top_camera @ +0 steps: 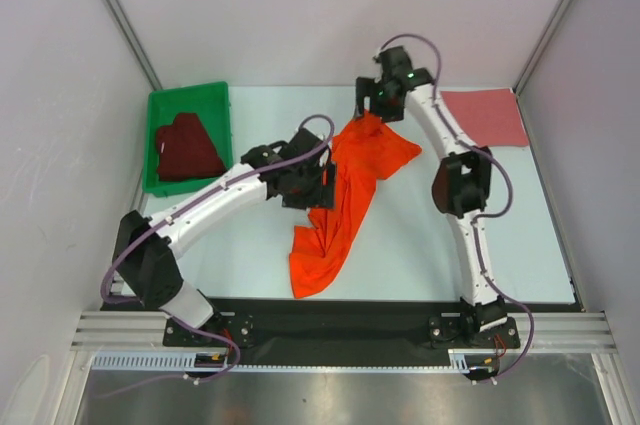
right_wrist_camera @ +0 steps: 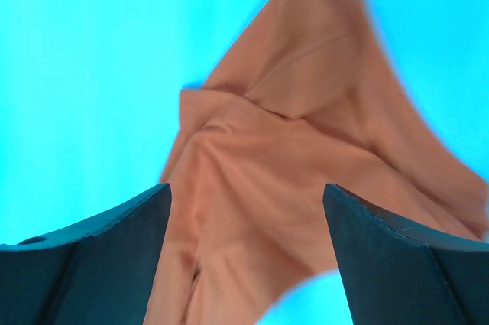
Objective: Fold and stack the t-shirts
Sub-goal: Fold the tshirt
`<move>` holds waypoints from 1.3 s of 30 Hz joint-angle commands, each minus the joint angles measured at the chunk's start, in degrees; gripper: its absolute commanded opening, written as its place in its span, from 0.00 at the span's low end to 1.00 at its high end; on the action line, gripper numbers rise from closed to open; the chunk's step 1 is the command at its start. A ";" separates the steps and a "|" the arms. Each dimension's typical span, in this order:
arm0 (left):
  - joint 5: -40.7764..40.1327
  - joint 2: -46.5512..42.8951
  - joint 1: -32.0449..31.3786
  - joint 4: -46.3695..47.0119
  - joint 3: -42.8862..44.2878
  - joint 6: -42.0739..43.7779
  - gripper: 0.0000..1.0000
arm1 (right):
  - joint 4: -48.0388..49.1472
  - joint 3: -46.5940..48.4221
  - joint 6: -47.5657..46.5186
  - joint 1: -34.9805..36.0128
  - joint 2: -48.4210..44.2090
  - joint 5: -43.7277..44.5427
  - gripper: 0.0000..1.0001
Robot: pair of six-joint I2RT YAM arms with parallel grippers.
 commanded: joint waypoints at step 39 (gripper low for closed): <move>24.23 68.32 11.57 34.58 61.91 -4.91 0.18 | -12.61 -66.53 16.21 -3.65 -71.08 10.69 0.86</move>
